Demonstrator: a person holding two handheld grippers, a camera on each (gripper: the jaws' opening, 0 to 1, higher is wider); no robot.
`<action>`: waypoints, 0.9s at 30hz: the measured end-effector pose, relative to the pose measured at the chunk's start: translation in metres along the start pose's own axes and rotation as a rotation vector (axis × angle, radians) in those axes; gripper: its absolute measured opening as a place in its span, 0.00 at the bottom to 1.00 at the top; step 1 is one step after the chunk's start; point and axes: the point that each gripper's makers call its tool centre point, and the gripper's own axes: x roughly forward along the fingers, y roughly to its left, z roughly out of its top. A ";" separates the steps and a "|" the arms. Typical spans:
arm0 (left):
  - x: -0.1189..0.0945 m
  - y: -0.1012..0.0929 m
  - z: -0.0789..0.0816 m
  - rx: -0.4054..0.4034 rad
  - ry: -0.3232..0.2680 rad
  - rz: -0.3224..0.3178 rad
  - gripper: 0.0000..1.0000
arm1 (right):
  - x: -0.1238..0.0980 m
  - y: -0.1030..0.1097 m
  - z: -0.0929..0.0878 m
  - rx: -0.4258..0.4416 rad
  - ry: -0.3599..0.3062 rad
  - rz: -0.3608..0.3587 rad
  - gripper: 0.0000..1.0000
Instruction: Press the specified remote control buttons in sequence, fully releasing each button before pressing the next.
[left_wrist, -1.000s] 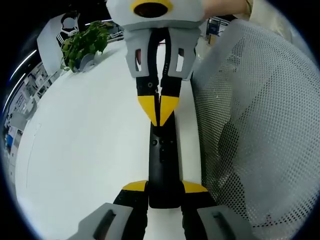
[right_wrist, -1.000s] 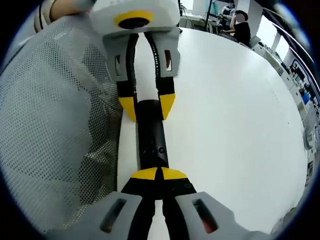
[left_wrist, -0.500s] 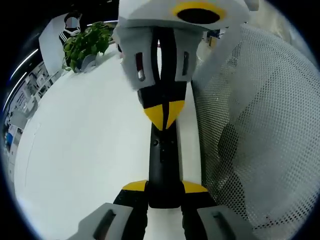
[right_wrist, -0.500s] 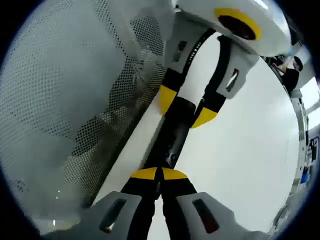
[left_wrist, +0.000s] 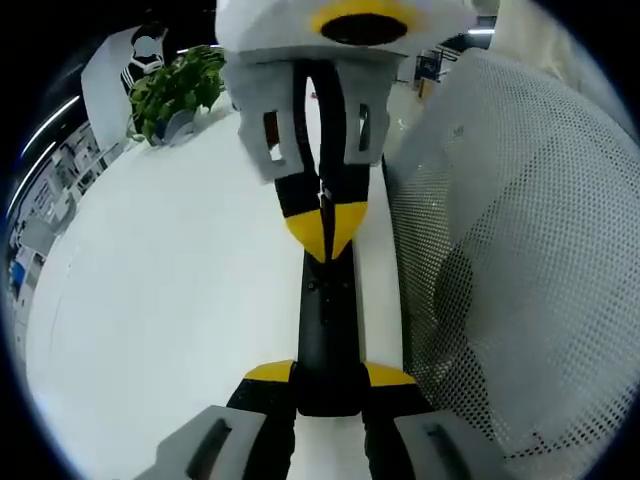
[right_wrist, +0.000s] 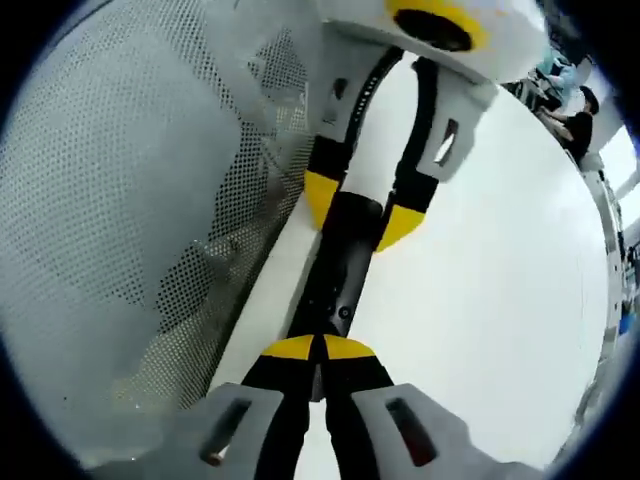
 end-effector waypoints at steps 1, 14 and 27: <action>0.000 0.000 0.000 -0.001 0.000 0.001 0.24 | 0.000 0.000 0.000 0.018 -0.020 -0.009 0.00; 0.002 0.002 -0.002 0.000 -0.004 -0.002 0.24 | 0.001 -0.001 0.000 0.174 -0.034 -0.009 0.00; 0.002 0.002 -0.003 -0.002 -0.012 -0.006 0.24 | 0.004 -0.001 0.008 -0.241 0.123 -0.041 0.00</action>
